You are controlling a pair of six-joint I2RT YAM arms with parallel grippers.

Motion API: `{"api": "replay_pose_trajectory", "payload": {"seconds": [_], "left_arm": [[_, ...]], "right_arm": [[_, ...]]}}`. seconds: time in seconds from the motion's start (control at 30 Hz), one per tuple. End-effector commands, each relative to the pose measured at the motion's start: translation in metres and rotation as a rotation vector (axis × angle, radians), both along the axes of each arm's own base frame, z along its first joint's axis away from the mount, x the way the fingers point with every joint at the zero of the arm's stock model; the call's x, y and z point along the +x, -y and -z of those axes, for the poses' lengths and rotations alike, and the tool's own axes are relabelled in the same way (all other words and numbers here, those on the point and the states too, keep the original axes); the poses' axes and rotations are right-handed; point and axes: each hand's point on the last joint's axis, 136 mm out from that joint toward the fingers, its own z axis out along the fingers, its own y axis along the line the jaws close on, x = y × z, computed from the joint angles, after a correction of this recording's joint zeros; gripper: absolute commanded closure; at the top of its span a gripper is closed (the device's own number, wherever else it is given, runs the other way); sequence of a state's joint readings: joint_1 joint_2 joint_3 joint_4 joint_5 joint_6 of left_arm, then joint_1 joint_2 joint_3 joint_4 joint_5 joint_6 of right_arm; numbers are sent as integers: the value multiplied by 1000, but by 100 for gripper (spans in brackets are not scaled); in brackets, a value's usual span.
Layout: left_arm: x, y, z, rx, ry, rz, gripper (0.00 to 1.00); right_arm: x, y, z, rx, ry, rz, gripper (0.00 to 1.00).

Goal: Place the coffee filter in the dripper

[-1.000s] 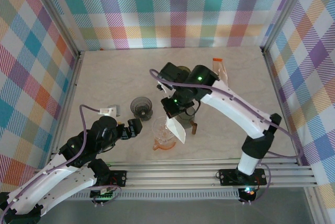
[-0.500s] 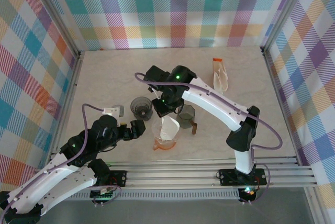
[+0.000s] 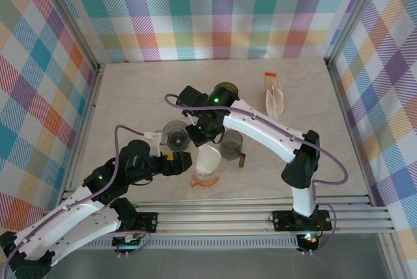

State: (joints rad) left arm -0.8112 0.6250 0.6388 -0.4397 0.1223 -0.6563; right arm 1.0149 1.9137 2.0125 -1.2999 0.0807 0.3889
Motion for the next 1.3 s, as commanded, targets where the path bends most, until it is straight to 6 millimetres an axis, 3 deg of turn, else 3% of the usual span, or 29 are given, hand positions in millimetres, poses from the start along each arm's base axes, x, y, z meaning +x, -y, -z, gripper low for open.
{"api": "replay_pose_trajectory", "payload": {"seconds": [0.0, 0.1, 0.2, 0.3, 0.47, 0.77, 0.97, 1.17, 1.27], "left_arm": [[-2, 8, 5, -10, 5, 38, 10], [0, 8, 9, -2, -3, 25, 17], [2, 8, 9, -1, -5, 22, 19], [3, 8, 5, -7, 0, 18, 13], [4, 7, -5, -22, 25, 10, 8], [7, 5, -20, -3, 40, -2, 6], [8, 9, -26, -3, 33, 8, 11], [9, 17, -10, 49, -40, 34, 35], [7, 11, -9, 76, -40, 23, 36]], "right_arm": [[0, 1, -20, 64, 48, 19, 83], [1, 3, -29, 95, 77, 28, 74], [2, 5, -39, 128, 108, 37, 64], [4, 12, -51, 166, 159, 53, 49], [1, 26, -61, 249, 231, 82, 38], [-7, 45, -58, 395, 326, 111, 36], [-15, 62, -36, 388, 333, 133, 39], [-26, 59, -31, 428, 318, 92, 41], [-34, 50, -35, 433, 326, 30, 43]]}}
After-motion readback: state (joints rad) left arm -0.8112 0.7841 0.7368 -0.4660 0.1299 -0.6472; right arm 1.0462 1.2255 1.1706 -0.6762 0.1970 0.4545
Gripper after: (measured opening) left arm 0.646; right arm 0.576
